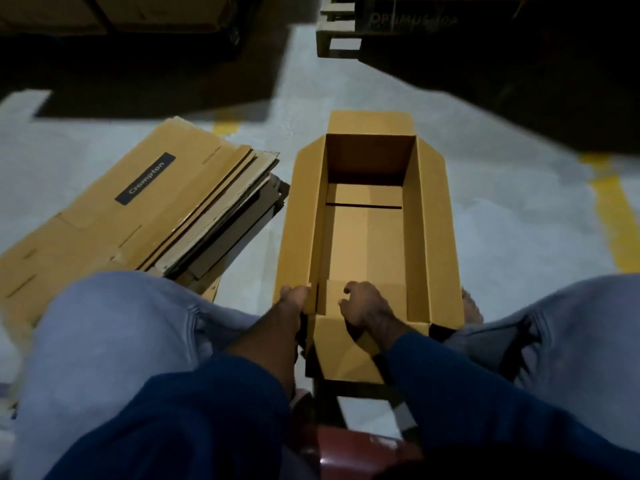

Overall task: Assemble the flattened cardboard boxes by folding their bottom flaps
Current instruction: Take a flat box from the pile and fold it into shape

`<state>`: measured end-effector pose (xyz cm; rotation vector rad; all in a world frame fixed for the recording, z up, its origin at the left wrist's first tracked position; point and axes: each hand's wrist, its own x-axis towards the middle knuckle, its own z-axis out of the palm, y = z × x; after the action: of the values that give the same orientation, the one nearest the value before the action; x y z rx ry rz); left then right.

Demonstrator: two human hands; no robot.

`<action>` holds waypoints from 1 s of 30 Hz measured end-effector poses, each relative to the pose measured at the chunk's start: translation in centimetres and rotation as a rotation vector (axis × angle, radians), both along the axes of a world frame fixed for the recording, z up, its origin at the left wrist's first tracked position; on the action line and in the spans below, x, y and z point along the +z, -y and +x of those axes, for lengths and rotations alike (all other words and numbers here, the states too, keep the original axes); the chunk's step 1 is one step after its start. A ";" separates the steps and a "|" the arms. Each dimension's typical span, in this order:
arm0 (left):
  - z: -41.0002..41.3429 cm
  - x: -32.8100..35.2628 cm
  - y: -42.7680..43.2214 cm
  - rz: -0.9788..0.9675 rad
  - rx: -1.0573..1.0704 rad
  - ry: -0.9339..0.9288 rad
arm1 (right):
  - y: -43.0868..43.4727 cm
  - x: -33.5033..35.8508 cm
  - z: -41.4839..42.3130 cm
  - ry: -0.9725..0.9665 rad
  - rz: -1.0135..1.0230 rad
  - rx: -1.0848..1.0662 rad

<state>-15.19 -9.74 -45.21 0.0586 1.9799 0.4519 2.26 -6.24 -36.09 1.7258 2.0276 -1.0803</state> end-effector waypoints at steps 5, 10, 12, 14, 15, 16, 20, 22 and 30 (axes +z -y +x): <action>3.2 7.5 0.9 0.106 0.185 0.151 | 4.3 0.5 -0.4 -0.023 -0.065 -0.088; 4.5 9.3 0.9 0.217 0.388 0.140 | 4.7 1.1 -0.5 -0.090 -0.001 -0.053; 6.8 16.1 2.1 0.250 0.366 0.191 | 4.2 1.2 -0.4 -0.094 -0.006 -0.057; 8.6 18.8 2.8 0.282 0.339 0.230 | 4.0 1.3 -0.3 -0.066 0.001 -0.046; 9.6 21.9 3.4 0.291 0.325 0.226 | 4.0 1.2 -0.2 -0.051 0.010 -0.035; 9.9 22.2 3.4 0.298 0.322 0.214 | 4.0 1.3 -0.2 -0.040 0.023 -0.026; 9.2 19.5 2.5 0.355 0.518 0.285 | 3.3 2.2 -0.3 0.003 0.113 -0.006; 9.2 18.8 2.4 0.387 0.571 0.289 | 2.8 2.9 -0.5 0.047 0.146 0.009; 7.9 16.9 1.7 0.347 0.424 0.403 | 1.2 5.3 -1.2 0.075 0.358 -0.066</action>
<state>-7.25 -11.46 -28.32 -0.2226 1.4954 0.9985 1.06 -7.47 -30.74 1.9791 2.2349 -0.6855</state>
